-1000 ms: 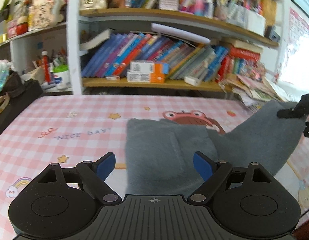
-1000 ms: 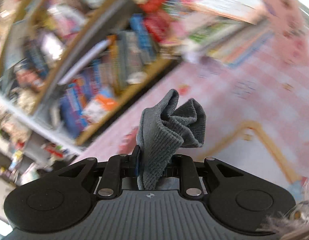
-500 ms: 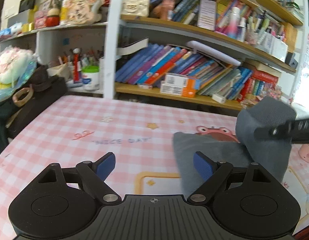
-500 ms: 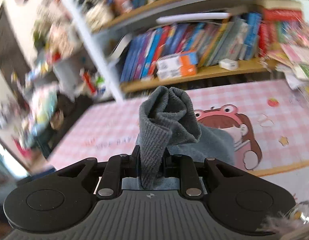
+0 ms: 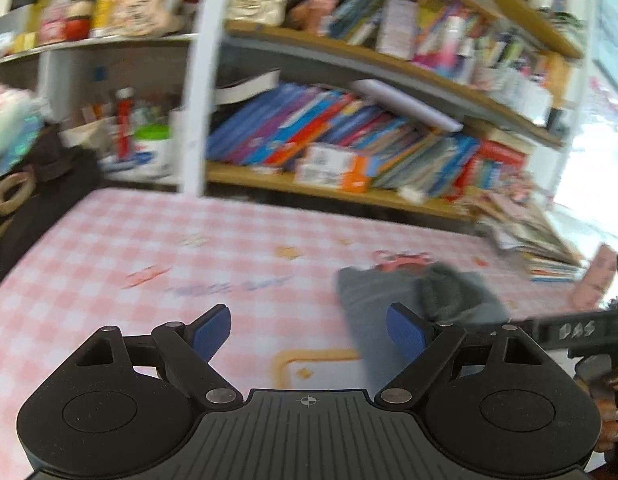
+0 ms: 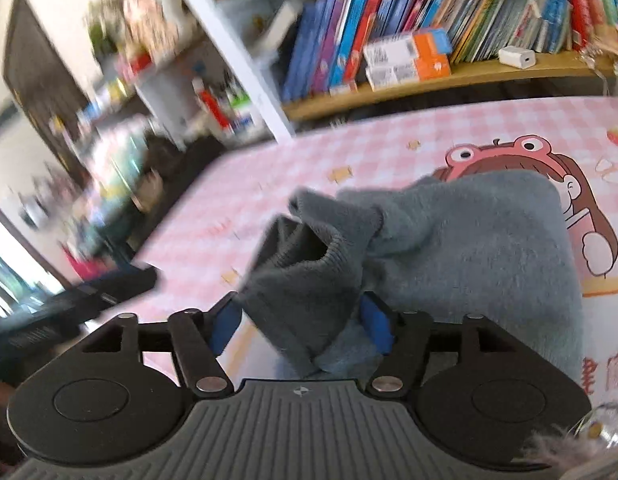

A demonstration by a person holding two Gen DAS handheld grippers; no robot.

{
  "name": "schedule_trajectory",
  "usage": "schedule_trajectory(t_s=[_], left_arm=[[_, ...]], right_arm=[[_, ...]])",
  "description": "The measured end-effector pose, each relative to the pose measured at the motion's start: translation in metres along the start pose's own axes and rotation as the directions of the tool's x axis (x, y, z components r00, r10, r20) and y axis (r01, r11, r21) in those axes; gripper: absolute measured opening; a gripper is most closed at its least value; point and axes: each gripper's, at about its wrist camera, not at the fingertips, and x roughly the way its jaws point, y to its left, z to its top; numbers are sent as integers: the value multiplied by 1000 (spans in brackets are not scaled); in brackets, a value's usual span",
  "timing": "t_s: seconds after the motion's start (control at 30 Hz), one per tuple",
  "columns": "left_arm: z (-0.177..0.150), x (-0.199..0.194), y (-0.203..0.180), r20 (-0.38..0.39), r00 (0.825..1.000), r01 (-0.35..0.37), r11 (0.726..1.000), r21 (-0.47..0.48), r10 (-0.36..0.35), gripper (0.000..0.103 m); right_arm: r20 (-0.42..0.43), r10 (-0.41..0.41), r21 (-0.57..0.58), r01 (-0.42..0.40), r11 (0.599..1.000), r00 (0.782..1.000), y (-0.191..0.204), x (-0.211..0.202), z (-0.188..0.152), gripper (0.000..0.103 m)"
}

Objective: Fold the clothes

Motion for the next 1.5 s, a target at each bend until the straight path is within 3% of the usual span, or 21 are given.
schedule_trajectory(t_s=[0.13,0.2,0.3,0.4,0.5,0.53,0.63,0.67,0.73,0.77,0.83,0.87,0.93,1.0,1.1,1.17,1.33,1.5], left_arm=[[4,21,-26,-7,989,147,987,59,-147,87],[4,34,-39,-28,983,186,979,88,-184,87],[5,50,-56,-63,983,178,976,125,-171,87],[6,65,-68,-105,986,144,980,136,-130,83],[4,78,-69,-160,981,133,984,118,-113,67],[2,81,-68,-176,978,130,985,113,-109,58],[-2,88,-56,-225,964,154,987,49,-140,17],[-2,85,-51,-213,963,170,985,13,-163,16],[6,61,-37,-72,958,271,958,-93,-278,15],[10,47,-30,10,943,330,933,-141,-332,15],[15,36,-19,69,945,327,923,-204,-320,15],[14,38,-12,56,957,288,927,-238,-283,16],[-4,63,6,-102,976,149,936,-319,-190,16],[-26,83,18,-237,961,49,932,-360,-142,26],[-27,77,17,-219,967,45,935,-352,-129,33],[-23,71,15,-192,978,17,945,-327,-84,55],[-20,58,29,-75,994,43,905,-423,-82,66],[-18,72,28,-99,989,54,903,-427,-106,66]], right_arm=[[98,-61,69,54,996,993,-14,-33,4,71],[104,-169,95,159,983,980,-25,-43,3,72],[69,-345,104,337,936,936,-37,-49,1,73],[15,-425,107,422,900,905,-48,-49,-3,73],[-6,-436,103,434,895,900,-52,-49,-5,73],[-10,-436,102,434,895,900,-51,-48,-4,73],[-20,-428,98,427,899,904,-53,-45,-2,73],[-23,-424,92,424,901,906,-53,-43,-1,73],[-27,-416,78,417,906,909,-53,-39,1,73],[-25,-411,70,412,909,911,-52,-38,2,73],[-21,-401,52,401,914,916,-50,-36,4,76],[-19,-396,43,396,917,918,-49,-36,4,76],[-30,-390,36,391,920,920,-49,-33,5,76],[-42,-385,30,387,922,922,-49,-30,5,76],[-61,-378,20,380,925,924,-49,-26,5,76],[-71,-372,17,374,927,926,-49,-23,5,76],[-80,-361,16,363,932,929,-49,-21,5,76],[-87,-355,21,358,934,931,-51,-19,5,76]])
